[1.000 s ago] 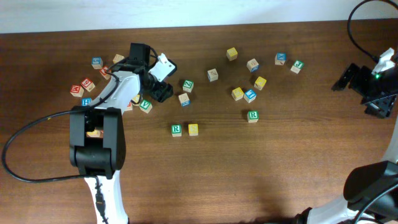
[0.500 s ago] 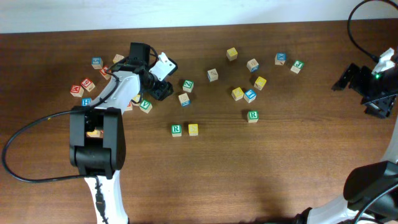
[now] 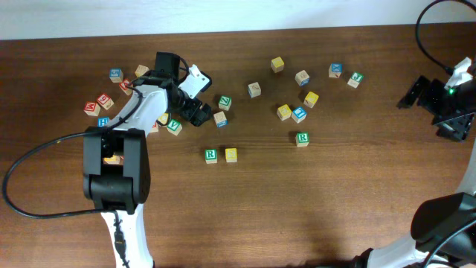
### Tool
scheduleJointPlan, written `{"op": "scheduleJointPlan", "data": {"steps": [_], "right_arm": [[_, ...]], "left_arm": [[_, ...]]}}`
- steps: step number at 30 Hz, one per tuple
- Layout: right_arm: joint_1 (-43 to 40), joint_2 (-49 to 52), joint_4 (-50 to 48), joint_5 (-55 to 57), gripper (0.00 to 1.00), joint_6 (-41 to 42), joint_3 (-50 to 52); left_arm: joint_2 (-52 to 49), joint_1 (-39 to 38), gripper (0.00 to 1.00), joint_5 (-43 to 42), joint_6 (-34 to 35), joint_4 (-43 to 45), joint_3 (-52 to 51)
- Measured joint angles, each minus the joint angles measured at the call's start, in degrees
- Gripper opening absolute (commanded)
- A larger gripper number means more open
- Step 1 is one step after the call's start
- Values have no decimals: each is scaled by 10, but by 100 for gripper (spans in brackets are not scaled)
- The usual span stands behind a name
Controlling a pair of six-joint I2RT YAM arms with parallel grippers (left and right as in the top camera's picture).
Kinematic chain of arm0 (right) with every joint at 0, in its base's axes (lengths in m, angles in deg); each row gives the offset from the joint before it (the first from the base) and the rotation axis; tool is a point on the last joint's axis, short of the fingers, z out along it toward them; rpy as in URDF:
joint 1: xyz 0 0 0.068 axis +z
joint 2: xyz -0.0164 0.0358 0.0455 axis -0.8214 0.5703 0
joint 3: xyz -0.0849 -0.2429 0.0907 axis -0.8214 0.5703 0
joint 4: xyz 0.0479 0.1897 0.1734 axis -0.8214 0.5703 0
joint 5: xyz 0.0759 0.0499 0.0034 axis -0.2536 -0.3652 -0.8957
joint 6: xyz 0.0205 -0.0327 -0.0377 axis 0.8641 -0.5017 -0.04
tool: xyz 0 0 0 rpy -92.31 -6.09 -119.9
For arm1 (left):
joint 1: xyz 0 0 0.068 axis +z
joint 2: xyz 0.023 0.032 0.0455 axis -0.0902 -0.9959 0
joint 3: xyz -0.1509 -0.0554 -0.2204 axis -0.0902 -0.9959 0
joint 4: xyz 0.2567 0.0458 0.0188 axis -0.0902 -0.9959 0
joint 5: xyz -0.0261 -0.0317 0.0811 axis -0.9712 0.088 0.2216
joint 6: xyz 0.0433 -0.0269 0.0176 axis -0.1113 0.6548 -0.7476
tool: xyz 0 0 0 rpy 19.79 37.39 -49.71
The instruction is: Spell out RSS
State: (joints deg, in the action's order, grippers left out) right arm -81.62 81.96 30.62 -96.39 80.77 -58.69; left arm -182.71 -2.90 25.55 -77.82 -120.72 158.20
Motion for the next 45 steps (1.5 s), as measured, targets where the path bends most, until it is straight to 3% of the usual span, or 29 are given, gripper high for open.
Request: {"op": "scheduleJointPlan", "data": {"steps": [2, 6, 10, 13, 26, 30, 38, 42, 45], "right_arm": [[0, 0, 0, 0, 98, 0, 0], [0, 0, 0, 0, 98, 0, 0], [0, 0, 0, 0, 98, 0, 0], [0, 0, 0, 0, 98, 0, 0], [0, 0, 0, 0, 98, 0, 0], [0, 0, 0, 0, 98, 0, 0], [0, 0, 0, 0, 98, 0, 0], [0, 0, 0, 0, 98, 0, 0], [0, 0, 0, 0, 98, 0, 0]], "left_arm": [[0, 0, 91, 0, 0, 2, 0], [0, 0, 59, 2, 3, 5, 0], [0, 0, 55, 3, 4, 5, -1], [0, 0, 40, 5, 3, 6, -6], [0, 0, 39, 9, 6, 13, -9], [0, 0, 33, 9, 6, 18, -9], [0, 0, 38, 9, 9, 20, -9], [0, 0, 30, 9, 12, 20, -9], [0, 0, 32, 9, 15, 20, -9]]}}
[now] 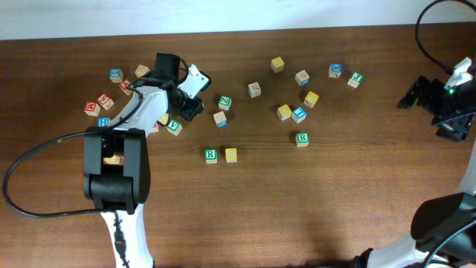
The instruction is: Spell out RSS
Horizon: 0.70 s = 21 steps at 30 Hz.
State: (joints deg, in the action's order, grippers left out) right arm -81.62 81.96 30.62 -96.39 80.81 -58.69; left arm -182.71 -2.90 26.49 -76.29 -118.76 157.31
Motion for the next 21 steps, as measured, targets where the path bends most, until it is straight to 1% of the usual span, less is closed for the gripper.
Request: {"op": "scheduleJointPlan", "data": {"steps": [4, 8, 11, 13, 21], "right_arm": [[0, 0, 0, 0, 98, 0, 0], [0, 0, 0, 0, 98, 0, 0], [0, 0, 0, 0, 98, 0, 0], [0, 0, 0, 0, 98, 0, 0], [0, 0, 0, 0, 98, 0, 0]], "left_arm": [[0, 0, 34, 0, 0, 0, 0], [0, 0, 32, 0, 2, -2, 0], [0, 0, 24, 0, 10, -4, 0], [0, 0, 20, 0, 19, -4, 0], [0, 0, 20, 0, 38, -3, 0]]}}
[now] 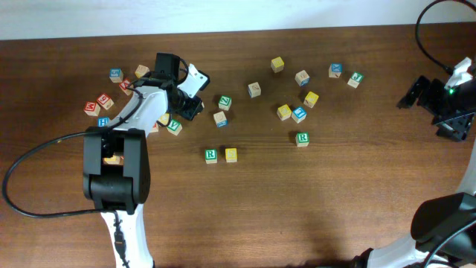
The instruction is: Spell out RSS
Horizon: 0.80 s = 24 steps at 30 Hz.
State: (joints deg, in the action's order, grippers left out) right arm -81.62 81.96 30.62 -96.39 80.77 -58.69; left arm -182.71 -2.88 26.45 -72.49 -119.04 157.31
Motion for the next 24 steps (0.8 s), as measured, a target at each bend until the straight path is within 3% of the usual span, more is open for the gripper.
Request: {"op": "scheduleJointPlan", "data": {"steps": [11, 20, 24], "right_arm": [[0, 0, 0, 0, 98, 0, 0], [0, 0, 0, 0, 98, 0, 0], [0, 0, 0, 0, 98, 0, 0]], "left_arm": [[37, 0, 19, -2, 158, -31, 1], [115, -4, 25, -125, 257, -155, 3], [115, -29, 23, -146, 279, -231, 3]]}}
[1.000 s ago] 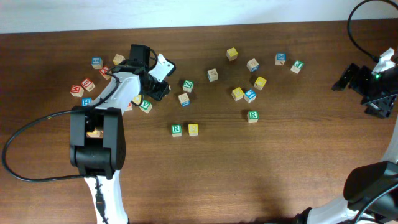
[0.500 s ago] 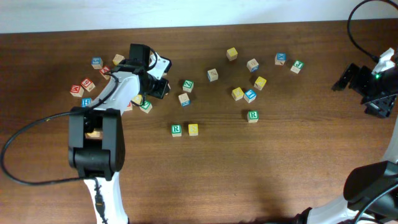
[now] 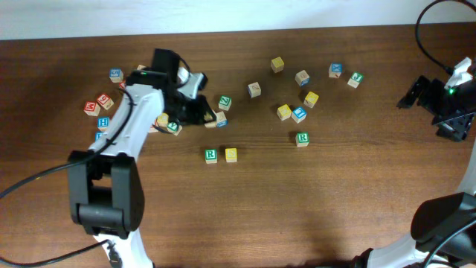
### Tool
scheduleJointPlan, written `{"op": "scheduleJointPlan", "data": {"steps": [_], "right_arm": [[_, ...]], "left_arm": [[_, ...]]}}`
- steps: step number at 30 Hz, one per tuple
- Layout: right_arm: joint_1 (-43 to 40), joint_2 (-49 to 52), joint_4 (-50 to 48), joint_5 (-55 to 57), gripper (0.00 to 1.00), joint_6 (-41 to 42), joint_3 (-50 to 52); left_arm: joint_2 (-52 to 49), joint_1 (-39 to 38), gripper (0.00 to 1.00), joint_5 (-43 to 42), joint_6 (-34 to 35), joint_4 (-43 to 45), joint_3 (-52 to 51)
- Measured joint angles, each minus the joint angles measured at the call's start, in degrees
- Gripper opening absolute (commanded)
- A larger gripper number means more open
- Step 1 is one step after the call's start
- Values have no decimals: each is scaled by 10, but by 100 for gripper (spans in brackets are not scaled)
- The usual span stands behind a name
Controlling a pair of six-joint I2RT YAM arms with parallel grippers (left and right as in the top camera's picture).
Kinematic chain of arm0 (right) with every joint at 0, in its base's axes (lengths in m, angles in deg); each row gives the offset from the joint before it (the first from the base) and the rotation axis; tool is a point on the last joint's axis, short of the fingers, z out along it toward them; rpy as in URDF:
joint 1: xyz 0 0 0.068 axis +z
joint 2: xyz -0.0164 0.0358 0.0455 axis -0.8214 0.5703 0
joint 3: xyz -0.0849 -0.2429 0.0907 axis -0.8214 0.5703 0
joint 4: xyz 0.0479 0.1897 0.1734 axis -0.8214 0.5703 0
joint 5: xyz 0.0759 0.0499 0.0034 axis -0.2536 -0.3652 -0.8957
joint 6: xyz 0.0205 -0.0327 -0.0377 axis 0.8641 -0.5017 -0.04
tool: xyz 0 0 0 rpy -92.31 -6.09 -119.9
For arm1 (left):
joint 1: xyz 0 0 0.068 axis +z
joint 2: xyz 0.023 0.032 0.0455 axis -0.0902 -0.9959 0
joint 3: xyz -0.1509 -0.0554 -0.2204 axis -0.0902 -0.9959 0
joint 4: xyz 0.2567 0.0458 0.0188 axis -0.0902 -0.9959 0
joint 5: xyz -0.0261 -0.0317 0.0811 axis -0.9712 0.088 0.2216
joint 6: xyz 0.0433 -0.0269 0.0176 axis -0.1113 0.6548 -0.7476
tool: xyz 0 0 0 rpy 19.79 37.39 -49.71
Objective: Spell out RSS
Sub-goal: 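Carry the S block right to beside the first S block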
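Observation:
A green R block [image 3: 211,155] and a yellow block [image 3: 231,154] lie side by side in the front middle of the table. My left gripper [image 3: 204,115] is low over the table just left of a tan block with a blue letter [image 3: 218,120]. Its fingers look open and reach toward that block. A green block [image 3: 224,102] lies just beyond it and another green block [image 3: 173,126] sits by the wrist. A second green R block [image 3: 302,138] lies further right. My right gripper [image 3: 416,94] rests at the far right edge, away from all blocks.
Several letter blocks crowd the left of the table [image 3: 104,104] behind my left arm. More blocks are scattered at the back right, among them yellow [image 3: 277,64], blue [image 3: 299,114] and green [image 3: 355,79]. A black cable [image 3: 428,30] runs along the right edge.
My left arm has stretched out further and its gripper now sits lower and slightly to the right, up against the tan blue-letter block. The blocks and the right arm have not moved.
My left gripper hovered open between the left cluster and the tan blue-letter block. It then drew back a little toward the cluster and stayed there. Now it has come forward and down beside the tan block. The R and yellow pair stayed in place throughout.

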State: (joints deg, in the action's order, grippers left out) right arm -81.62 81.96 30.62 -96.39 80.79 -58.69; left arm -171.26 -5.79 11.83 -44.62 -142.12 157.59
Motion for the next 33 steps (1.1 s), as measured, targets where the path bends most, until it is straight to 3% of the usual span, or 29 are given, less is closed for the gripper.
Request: {"op": "scheduleJointPlan", "data": {"steps": [7, 15, 33], "right_arm": [[0, 0, 0, 0, 98, 0, 0], [0, 0, 0, 0, 98, 0, 0], [0, 0, 0, 0, 98, 0, 0]], "left_arm": [[0, -110, 18, -7, 37, -19, -8], [0, -207, 19, 85, 171, 64, -79], [0, -295, 17, 296, 299, 146, -111]]}}
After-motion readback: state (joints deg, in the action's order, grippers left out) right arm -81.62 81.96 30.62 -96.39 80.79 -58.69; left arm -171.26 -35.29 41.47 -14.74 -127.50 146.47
